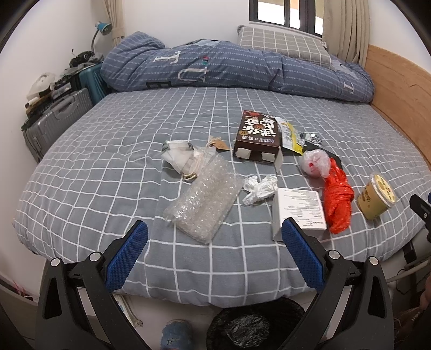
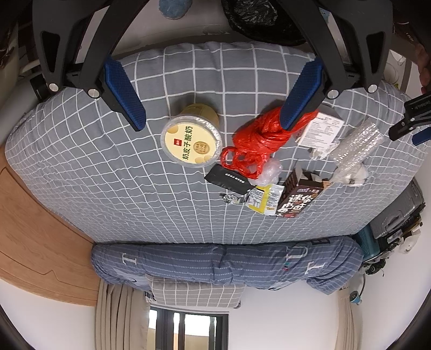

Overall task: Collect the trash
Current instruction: 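Grasp the bubble wrap with the left tool while the right tool grasps the yellow yogurt cup, then carry the bubble wrap and yogurt cup down toward the floor trash bin, then open the right tool over the bin while the left tool releases the bubble wrap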

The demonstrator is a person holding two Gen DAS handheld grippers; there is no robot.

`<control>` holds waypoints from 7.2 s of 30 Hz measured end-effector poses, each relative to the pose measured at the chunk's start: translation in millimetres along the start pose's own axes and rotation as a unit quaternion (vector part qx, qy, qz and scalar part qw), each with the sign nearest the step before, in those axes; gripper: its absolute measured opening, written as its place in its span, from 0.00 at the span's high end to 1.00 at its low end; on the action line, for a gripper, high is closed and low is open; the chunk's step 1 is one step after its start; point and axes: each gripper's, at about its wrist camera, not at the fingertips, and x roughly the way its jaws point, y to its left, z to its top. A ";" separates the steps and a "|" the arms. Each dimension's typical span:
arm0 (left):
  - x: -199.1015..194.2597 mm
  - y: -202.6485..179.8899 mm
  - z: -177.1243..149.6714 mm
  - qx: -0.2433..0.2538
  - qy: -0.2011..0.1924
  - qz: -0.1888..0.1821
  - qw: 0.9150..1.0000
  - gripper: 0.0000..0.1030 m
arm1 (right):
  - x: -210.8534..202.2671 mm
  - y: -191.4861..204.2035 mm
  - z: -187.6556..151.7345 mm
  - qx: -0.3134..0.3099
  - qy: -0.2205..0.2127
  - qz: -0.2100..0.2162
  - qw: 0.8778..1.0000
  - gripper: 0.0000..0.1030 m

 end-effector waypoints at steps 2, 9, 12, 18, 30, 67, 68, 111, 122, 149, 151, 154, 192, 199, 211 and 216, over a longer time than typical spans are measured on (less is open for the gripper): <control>7.0 2.7 4.1 -0.001 0.001 0.005 1.000 0.06 | 9.0 -2.3 2.4 0.001 0.005 -0.006 1.000 0.07; 48.7 14.4 19.3 0.003 0.023 0.018 1.000 0.06 | 42.8 -16.2 7.6 0.009 0.026 -0.020 0.999 0.07; 70.0 19.3 23.3 -0.001 0.040 0.018 0.999 0.06 | 58.0 -21.3 10.1 0.018 0.038 -0.023 0.999 0.07; 105.5 20.0 28.6 0.009 0.069 0.021 0.997 0.06 | 88.6 -22.7 13.7 0.015 0.059 -0.024 0.998 0.07; 148.5 24.7 28.5 0.010 0.109 0.010 0.994 0.14 | 132.1 -23.1 14.1 0.025 0.095 -0.016 0.995 0.07; 71.3 19.7 45.0 -0.005 0.043 -0.051 0.998 0.75 | 82.7 4.8 34.9 -0.001 0.056 0.002 0.998 0.19; 67.9 19.8 44.5 -0.006 0.040 -0.051 0.998 0.75 | 78.9 6.7 35.2 -0.002 0.053 0.003 0.999 0.19; -20.8 -0.7 -82.7 -0.037 0.038 -0.059 0.997 0.76 | -34.8 68.4 -42.2 -0.043 0.030 0.047 0.998 0.19; -34.6 5.9 -120.3 -0.045 0.059 -0.046 0.996 0.76 | -51.7 76.6 -75.8 -0.043 0.050 0.053 0.996 0.19; 14.0 21.1 -210.4 -0.033 0.152 -0.030 0.987 0.76 | -4.9 99.2 -169.6 -0.061 0.159 0.050 0.984 0.19; 25.9 22.8 -215.9 -0.039 0.165 -0.031 0.985 0.76 | 5.4 102.0 -175.9 -0.062 0.169 0.051 0.982 0.19; 39.9 22.6 -220.0 -0.042 0.174 -0.035 0.983 0.76 | 21.3 105.6 -184.9 -0.063 0.186 0.052 0.979 0.19; 84.3 0.0 -235.8 -0.037 0.217 -0.063 0.973 0.76 | 83.5 108.3 -224.5 -0.071 0.244 0.050 0.966 0.07; 88.5 -40.1 -235.1 -0.011 0.223 -0.087 0.971 0.76 | 81.3 70.7 -220.1 -0.046 0.239 0.023 0.970 0.07; 88.7 -77.9 -239.6 0.027 0.223 -0.099 0.969 0.74 | 69.3 37.3 -206.4 -0.021 0.220 0.001 0.975 0.07; 87.9 -70.9 -240.6 0.028 0.219 -0.076 0.972 0.41 | 69.4 40.1 -203.3 -0.020 0.218 0.002 0.976 0.07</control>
